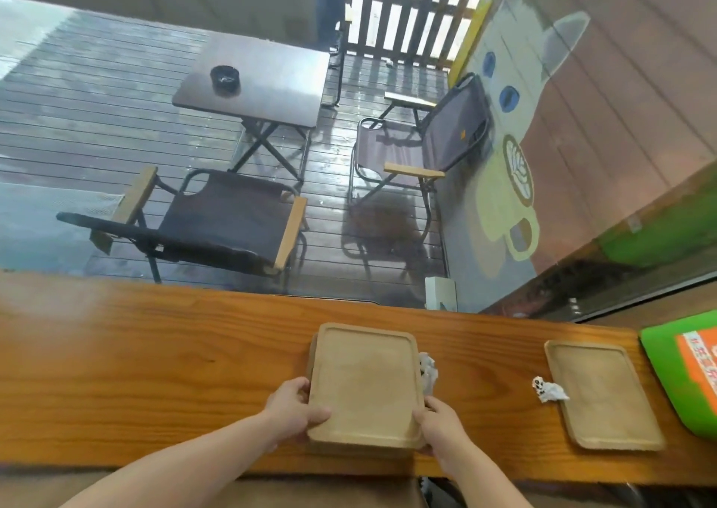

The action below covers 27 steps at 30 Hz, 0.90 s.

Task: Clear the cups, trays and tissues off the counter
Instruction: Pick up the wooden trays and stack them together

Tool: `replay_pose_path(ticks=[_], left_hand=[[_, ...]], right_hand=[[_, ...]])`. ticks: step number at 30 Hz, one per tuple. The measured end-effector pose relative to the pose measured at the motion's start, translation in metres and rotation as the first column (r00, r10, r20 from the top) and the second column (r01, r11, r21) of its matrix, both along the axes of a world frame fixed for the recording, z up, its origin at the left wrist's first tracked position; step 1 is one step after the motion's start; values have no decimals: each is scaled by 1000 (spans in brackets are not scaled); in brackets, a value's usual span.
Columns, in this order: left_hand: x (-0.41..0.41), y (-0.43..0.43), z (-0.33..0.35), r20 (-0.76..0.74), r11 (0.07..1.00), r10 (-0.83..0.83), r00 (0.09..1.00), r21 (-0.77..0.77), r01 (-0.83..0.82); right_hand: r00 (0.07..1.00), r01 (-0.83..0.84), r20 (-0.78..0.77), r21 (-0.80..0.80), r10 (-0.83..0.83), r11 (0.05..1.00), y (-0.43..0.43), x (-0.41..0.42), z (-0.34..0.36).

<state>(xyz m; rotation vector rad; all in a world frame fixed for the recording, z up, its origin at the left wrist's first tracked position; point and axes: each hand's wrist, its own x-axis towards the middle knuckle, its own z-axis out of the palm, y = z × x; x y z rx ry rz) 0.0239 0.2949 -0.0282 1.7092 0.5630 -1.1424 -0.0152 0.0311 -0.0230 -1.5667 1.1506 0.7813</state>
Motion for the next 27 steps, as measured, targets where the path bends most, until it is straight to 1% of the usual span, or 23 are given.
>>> replay_pose_path(ticks=[2,5,7,11,14,17,20,24,27], left_hand=[[1,2,-5,15,998,-35,999,44,34],[-1,5,-10,108,975,-159,981,175,139],[-4,3,-14,140,961,-205,969,217,172],[-17,-3,-19,195,937,-247,949,300,182],[-23,-6,-19,264,918,-264,928,364,157],[-25,-7,-20,295,904,-266,918,405,132],[-25,-8,-20,291,893,-262,920,434,117],[-27,-6,-22,299,904,-253,920,412,114],[-30,-5,-25,322,915,-234,918,393,95]], right_hand=[[1000,14,13,0,-14,1000,2,-3,-5],[999,14,48,-23,-13,1000,5,-8,-10],[998,-7,65,-57,11,998,6,-10,-10],[991,-109,64,-160,121,981,8,-10,-10],[981,-164,72,-173,178,971,12,-14,-11],[975,-194,80,-158,209,968,13,-17,-13],[979,-182,71,-134,192,974,14,-19,-14],[985,-154,55,-114,161,981,17,-20,-15],[983,-165,63,-124,174,979,18,-20,-16]])
